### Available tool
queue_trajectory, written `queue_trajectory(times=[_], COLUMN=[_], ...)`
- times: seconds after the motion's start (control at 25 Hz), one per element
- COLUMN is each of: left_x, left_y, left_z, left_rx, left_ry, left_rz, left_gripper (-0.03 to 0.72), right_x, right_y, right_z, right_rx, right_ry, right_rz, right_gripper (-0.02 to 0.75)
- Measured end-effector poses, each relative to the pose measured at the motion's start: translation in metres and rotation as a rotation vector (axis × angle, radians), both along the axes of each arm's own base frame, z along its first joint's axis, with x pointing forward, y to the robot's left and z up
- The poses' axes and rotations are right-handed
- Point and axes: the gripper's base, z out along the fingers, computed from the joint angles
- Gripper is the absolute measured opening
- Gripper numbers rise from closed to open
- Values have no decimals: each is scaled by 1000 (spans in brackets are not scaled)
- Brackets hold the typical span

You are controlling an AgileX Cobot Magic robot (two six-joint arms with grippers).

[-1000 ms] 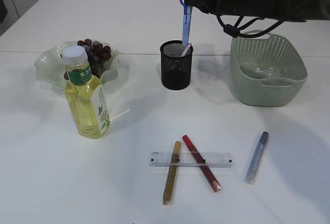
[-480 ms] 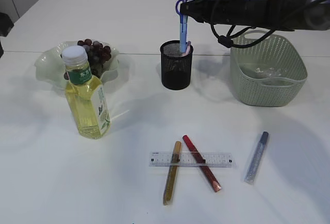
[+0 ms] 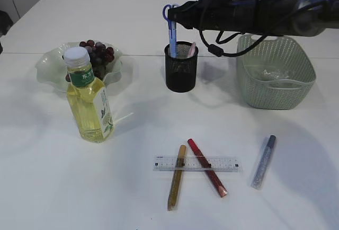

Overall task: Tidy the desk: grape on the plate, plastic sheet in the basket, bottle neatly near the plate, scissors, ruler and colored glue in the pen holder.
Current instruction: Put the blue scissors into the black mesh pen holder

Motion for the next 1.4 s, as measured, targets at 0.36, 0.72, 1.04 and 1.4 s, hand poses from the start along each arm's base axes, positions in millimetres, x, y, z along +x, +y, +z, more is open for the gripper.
queue_trajectory(times=[0.36, 0.72, 1.04, 1.4], left_x=[0, -2, -2, -3], left_y=[0, 1, 1, 2], left_z=[0, -1, -1, -1], left_rx=[3, 11, 12, 13], left_ry=[1, 26, 28, 38], left_rz=[0, 8, 8, 13], left_gripper=[343, 342, 330, 311], right_x=[1, 2, -6, -49], right_y=[1, 0, -1, -11], right_z=[-4, -4, -3, 39], right_rx=[-50, -42, -36, -211], right_ry=[-29, -19, 173, 536], right_rz=[-9, -15, -16, 7], right_gripper=[76, 354, 382, 384])
